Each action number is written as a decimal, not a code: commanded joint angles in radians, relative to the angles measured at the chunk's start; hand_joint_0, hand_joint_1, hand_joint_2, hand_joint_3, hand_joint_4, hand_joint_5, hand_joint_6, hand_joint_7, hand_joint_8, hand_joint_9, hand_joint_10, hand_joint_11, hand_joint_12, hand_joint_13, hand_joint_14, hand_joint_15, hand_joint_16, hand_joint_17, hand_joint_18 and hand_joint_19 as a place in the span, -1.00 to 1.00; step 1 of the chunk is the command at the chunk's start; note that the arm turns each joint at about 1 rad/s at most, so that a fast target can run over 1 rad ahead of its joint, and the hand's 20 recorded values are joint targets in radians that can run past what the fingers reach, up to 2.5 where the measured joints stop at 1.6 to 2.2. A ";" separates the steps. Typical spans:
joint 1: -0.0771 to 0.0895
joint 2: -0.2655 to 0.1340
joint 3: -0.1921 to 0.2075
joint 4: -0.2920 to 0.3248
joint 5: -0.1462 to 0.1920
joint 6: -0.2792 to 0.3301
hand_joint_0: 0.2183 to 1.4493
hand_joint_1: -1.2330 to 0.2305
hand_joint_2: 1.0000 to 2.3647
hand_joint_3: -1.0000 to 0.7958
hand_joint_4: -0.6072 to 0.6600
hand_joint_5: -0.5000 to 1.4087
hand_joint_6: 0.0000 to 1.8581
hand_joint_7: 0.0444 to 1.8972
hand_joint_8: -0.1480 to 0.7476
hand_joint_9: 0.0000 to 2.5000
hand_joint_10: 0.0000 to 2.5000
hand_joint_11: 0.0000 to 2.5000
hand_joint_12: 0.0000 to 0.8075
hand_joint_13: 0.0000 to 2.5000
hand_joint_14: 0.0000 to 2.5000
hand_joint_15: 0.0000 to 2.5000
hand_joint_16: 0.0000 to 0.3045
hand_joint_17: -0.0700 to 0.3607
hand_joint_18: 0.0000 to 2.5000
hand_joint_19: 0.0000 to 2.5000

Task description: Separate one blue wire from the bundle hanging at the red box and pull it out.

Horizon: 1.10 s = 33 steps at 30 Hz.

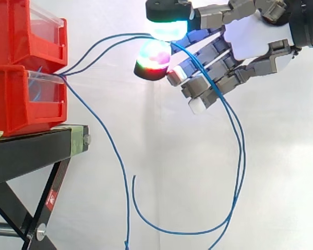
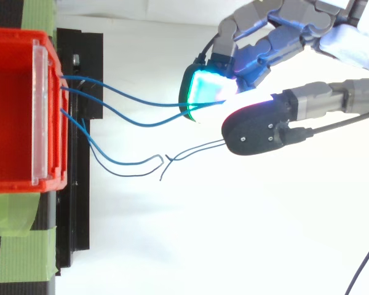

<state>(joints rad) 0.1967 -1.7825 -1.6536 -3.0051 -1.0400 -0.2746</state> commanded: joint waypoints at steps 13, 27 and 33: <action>0.000 0.000 0.000 0.000 0.000 0.000 -0.32 -0.23 -0.98 -0.21 0.05 -0.70 0.00 -0.10 0.02 -0.39 -1.00 0.08 0.00 -0.40 -0.74 0.15 -0.68 -0.17 -0.44 -0.41; 0.001 -0.002 0.000 0.000 0.000 0.000 -0.29 -0.33 -0.98 -0.16 -0.06 -0.69 0.00 -0.10 0.04 -0.34 -0.99 0.06 0.02 -0.35 -0.76 0.16 -0.68 -0.17 -0.40 -0.42; 0.001 0.000 0.000 0.000 0.000 0.000 -0.29 -0.32 -0.98 -0.15 -0.05 -0.69 0.00 -0.11 0.06 -0.30 -1.00 0.10 0.02 -0.34 -0.68 0.16 -0.68 -0.17 -0.37 -0.41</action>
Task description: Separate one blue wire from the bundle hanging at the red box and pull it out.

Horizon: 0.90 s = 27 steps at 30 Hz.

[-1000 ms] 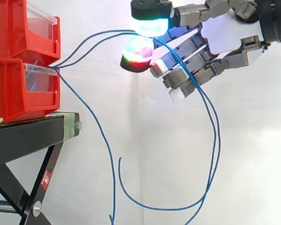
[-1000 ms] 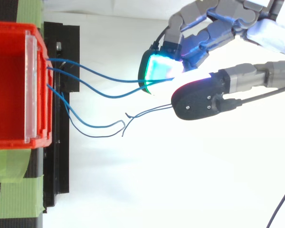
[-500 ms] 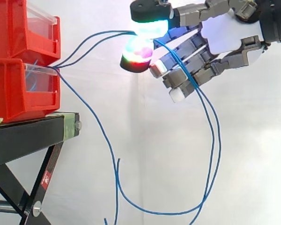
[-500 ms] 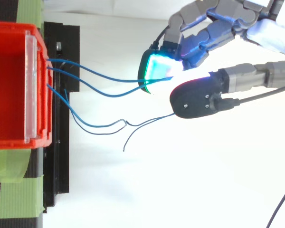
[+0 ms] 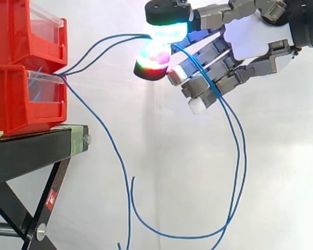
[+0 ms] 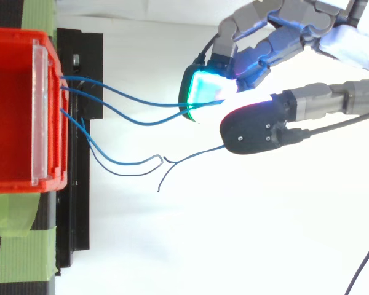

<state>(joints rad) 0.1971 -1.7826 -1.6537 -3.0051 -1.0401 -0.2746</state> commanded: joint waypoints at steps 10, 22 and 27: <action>-0.001 0.009 0.000 0.000 0.002 0.000 -0.28 -0.32 -0.98 -0.17 -0.04 -0.69 0.00 -0.12 0.04 -0.28 -1.00 0.19 0.00 -0.36 -0.39 0.09 -0.68 -0.17 -0.33 -0.36; -0.001 0.008 0.000 0.000 0.002 0.000 -0.29 -0.32 -0.98 -0.17 -0.02 -0.69 0.00 -0.13 0.06 -0.28 -0.99 0.16 0.02 -0.31 -0.65 0.14 -0.68 -0.17 -0.32 -0.37; -0.001 0.008 0.000 0.000 0.000 0.000 -0.30 -0.32 -0.98 -0.17 -0.01 -0.69 0.00 -0.12 0.07 -0.29 -1.00 0.13 0.09 -0.26 -0.99 0.10 -0.68 -0.16 -0.33 -0.41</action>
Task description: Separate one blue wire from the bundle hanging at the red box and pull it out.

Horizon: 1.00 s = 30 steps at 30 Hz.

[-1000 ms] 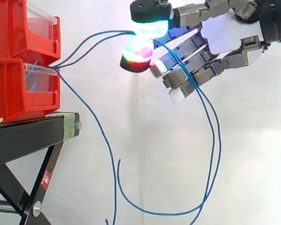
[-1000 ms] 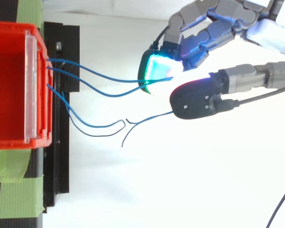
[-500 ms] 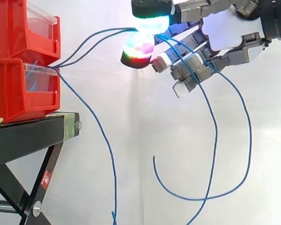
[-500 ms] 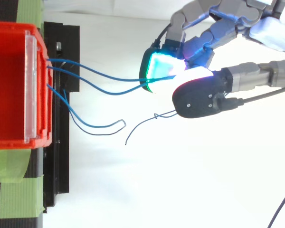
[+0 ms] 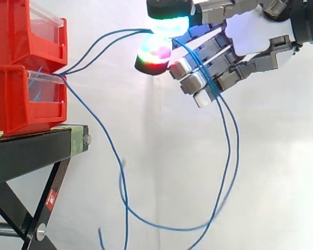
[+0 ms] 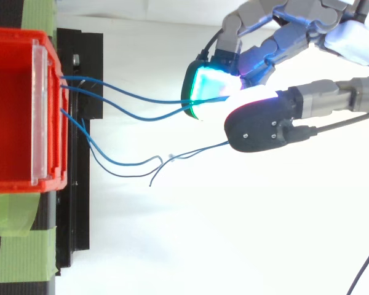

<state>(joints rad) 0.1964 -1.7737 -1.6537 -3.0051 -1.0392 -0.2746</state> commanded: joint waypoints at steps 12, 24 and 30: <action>0.000 0.000 0.000 0.000 0.001 -0.002 -0.29 -0.31 -0.98 -0.17 0.00 -0.69 0.00 -0.12 0.08 -0.27 -1.00 0.13 0.00 -0.16 -0.91 0.18 -0.68 -0.16 -0.31 -0.39; 0.000 -0.001 0.000 0.002 -0.001 -0.002 -0.29 -0.31 -0.98 -0.17 0.00 -0.69 0.00 -0.12 0.08 -0.27 -1.00 0.13 -0.01 -0.19 -0.65 0.15 -0.68 -0.17 -0.31 -0.39; 0.001 0.000 0.000 0.002 0.007 -0.003 -0.28 -0.30 -0.98 -0.18 0.00 -0.69 0.00 -0.11 0.07 -0.27 -1.00 0.13 -0.01 -0.20 -0.62 0.16 -0.68 -0.17 -0.31 -0.40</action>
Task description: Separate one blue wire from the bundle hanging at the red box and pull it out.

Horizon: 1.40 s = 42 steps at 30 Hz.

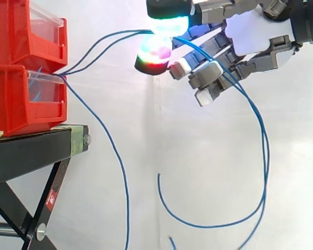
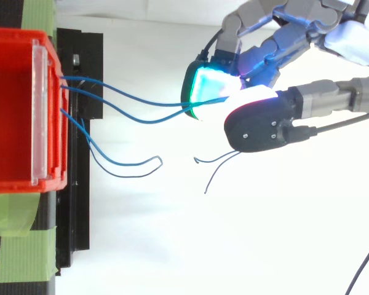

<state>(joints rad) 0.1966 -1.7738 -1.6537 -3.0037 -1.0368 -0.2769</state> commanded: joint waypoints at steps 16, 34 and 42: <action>0.000 0.001 0.000 -0.001 0.008 -0.001 -0.20 -0.48 -0.98 -0.24 -0.03 -0.70 0.01 -0.14 0.05 -0.30 -0.99 0.15 0.00 -0.24 -0.65 0.21 -0.68 -0.17 -0.34 -0.43; 0.000 0.001 0.000 -0.001 0.008 -0.001 -0.34 -0.29 -0.99 -0.35 0.10 -0.70 0.01 -0.11 0.05 -0.32 -0.99 0.13 0.01 -0.30 -0.60 0.20 -0.68 -0.17 -0.38 -0.41; 0.000 0.001 0.000 -0.001 0.006 0.001 -0.43 -0.17 -0.99 -0.38 0.13 -0.71 0.00 -0.09 0.06 -0.32 -0.99 0.14 0.02 -0.33 -0.53 0.16 -0.67 -0.15 -0.39 -0.40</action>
<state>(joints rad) 0.1965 -1.7734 -1.6537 -3.0051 -1.0299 -0.2767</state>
